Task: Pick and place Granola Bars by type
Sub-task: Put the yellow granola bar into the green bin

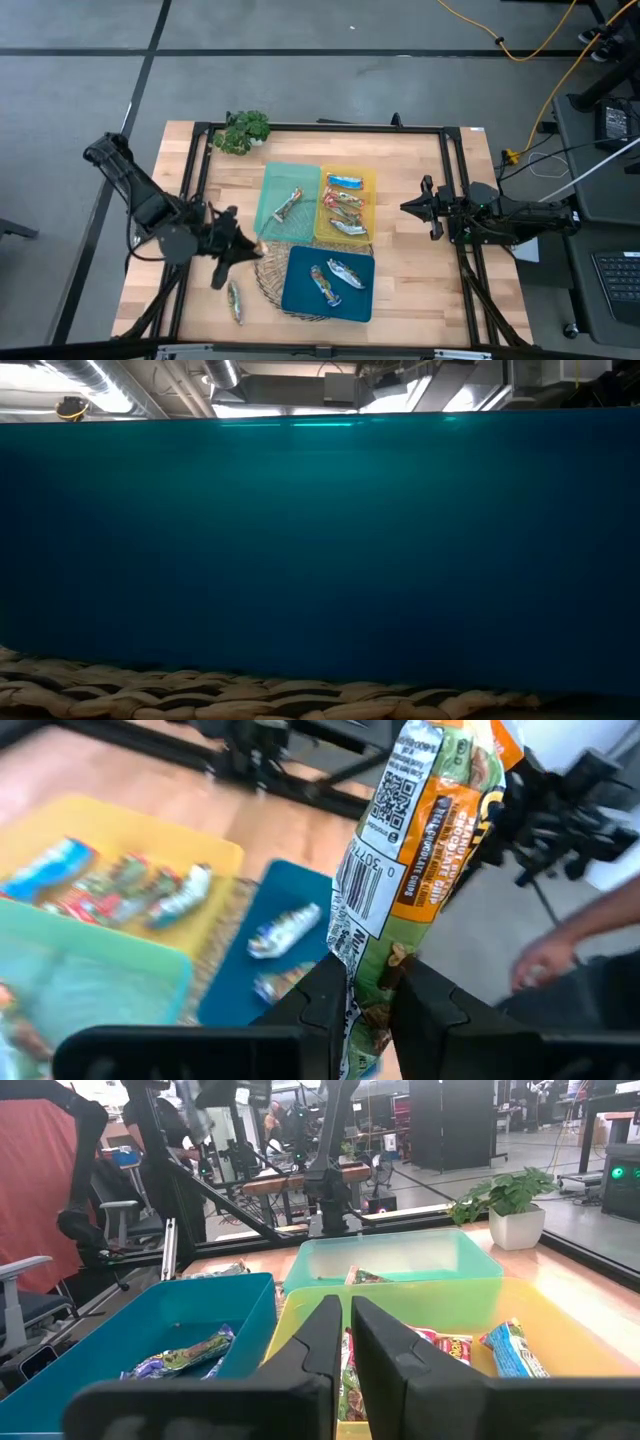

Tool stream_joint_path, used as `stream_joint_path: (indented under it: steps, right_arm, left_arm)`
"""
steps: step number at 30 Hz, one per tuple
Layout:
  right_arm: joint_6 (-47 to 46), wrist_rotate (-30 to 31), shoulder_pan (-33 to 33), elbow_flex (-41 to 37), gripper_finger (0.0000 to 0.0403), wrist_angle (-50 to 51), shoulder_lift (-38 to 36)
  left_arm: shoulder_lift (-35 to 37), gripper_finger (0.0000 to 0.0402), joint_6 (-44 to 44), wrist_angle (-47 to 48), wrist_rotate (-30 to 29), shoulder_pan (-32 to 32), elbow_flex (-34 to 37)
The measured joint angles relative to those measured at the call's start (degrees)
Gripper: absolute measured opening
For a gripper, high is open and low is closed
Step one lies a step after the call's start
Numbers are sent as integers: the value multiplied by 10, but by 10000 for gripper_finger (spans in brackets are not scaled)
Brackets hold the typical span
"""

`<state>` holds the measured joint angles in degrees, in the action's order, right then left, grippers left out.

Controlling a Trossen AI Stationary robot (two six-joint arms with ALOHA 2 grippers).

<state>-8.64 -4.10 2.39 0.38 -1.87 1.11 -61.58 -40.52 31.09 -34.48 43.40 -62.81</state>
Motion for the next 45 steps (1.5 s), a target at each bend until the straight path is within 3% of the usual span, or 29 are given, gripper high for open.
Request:
stream_joint_path:
  steps: [4, 16, 31, 39, 45]
  right_arm:
    - [0, 0, 0, 0, 32, 0, 0]
    - [0, 0, 0, 0, 32, 0, 0]
    - [0, 0, 0, 0, 32, 0, 0]
    - [0, 0, 0, 0, 32, 0, 0]
    - [0, 0, 0, 0, 32, 0, 0]
  left_arm:
    - [5, 54, 34, 0, 3, -46, 0]
    - [2, 54, 114, 0, 93, -234, 0]
    - [-28, 54, 230, 6, 307, -473, -1]
    - [-77, 54, 262, 27, 387, -552, -1]
    - [-108, 54, 278, 74, 395, -594, -1]
